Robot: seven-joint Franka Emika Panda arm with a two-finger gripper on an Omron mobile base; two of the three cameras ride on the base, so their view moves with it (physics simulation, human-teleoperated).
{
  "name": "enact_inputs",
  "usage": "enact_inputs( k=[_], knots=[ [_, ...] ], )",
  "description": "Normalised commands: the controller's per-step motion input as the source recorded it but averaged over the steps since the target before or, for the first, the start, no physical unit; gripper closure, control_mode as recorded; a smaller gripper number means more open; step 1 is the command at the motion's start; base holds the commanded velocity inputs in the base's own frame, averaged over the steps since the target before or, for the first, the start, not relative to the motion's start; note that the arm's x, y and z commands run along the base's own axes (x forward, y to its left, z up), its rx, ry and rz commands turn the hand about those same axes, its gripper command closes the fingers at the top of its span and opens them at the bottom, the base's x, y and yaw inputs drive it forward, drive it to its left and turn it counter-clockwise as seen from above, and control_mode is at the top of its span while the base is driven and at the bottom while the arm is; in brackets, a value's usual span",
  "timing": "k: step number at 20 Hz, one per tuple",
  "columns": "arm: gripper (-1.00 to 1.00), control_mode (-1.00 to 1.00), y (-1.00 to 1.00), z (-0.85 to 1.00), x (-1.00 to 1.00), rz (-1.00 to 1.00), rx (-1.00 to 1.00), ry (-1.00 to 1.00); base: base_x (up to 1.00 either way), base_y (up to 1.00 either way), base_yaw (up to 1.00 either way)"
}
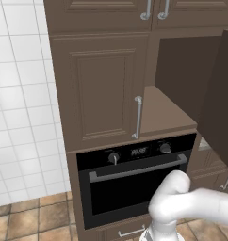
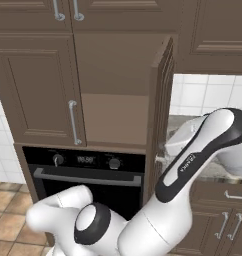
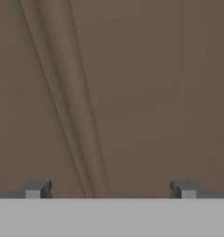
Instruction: Open the cabinet. Pick the sponge and place it next to the sink. Then close the cabinet.
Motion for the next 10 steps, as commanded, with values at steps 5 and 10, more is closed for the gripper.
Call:
enact_inputs(
  k=[5, 10],
  knots=[
    [-1.00, -1.00, 0.63, 0.00, 0.19, -0.08, 0.00, -0.01, 0.00, 0.00, 0.00],
    [-1.00, -1.00, 0.70, 0.00, 0.17, -0.10, 0.00, -0.07, 0.00, 0.00, 0.00]
  ],
)
